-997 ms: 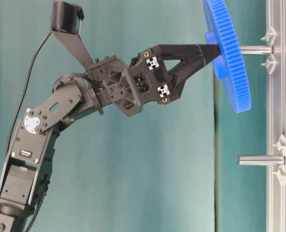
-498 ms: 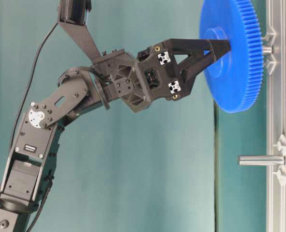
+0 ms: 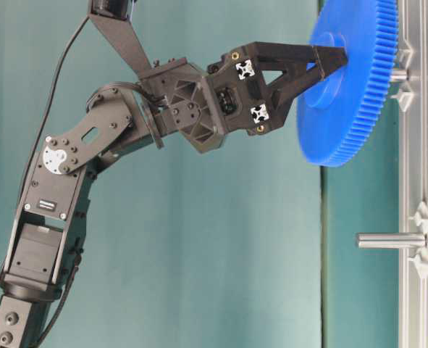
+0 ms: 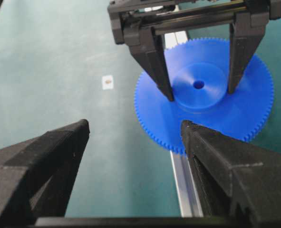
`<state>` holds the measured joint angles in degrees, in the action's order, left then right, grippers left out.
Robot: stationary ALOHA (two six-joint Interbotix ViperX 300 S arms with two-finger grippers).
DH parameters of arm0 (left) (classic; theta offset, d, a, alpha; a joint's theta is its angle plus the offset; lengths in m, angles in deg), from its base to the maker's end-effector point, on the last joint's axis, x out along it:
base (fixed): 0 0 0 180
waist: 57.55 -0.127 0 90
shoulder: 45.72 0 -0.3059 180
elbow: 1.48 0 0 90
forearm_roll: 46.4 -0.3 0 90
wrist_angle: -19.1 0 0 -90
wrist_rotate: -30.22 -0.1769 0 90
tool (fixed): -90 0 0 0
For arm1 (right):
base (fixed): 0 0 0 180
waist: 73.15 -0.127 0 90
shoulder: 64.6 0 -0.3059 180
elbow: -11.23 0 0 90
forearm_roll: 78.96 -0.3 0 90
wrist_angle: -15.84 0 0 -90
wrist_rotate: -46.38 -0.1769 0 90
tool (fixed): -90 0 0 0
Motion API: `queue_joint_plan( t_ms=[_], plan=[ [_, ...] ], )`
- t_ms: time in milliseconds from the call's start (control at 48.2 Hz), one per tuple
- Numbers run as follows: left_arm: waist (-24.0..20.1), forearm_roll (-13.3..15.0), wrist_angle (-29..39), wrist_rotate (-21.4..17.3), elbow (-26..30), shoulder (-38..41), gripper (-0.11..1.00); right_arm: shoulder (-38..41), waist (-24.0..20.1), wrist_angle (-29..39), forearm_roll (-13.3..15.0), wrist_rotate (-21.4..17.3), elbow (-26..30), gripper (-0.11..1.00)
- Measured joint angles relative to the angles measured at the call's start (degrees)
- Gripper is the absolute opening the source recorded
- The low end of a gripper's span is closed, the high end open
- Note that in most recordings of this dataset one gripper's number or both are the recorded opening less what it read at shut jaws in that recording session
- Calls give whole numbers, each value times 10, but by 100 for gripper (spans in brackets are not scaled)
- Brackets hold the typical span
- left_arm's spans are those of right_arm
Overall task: Insert the large gear onto the shaft.
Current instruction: 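Align the gear's center hole with the right shaft tip, then push the gear onto the shaft and open the left gripper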
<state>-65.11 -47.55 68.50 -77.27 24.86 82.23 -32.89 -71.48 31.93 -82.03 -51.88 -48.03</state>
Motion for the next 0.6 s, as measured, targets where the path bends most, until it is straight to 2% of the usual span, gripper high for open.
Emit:
queue_joint_plan(
  t_ms=[602],
  plan=[
    [-2, -1, 27, -2, 9, 0, 90, 0, 1, -1, 0, 0, -1, 85]
  ],
)
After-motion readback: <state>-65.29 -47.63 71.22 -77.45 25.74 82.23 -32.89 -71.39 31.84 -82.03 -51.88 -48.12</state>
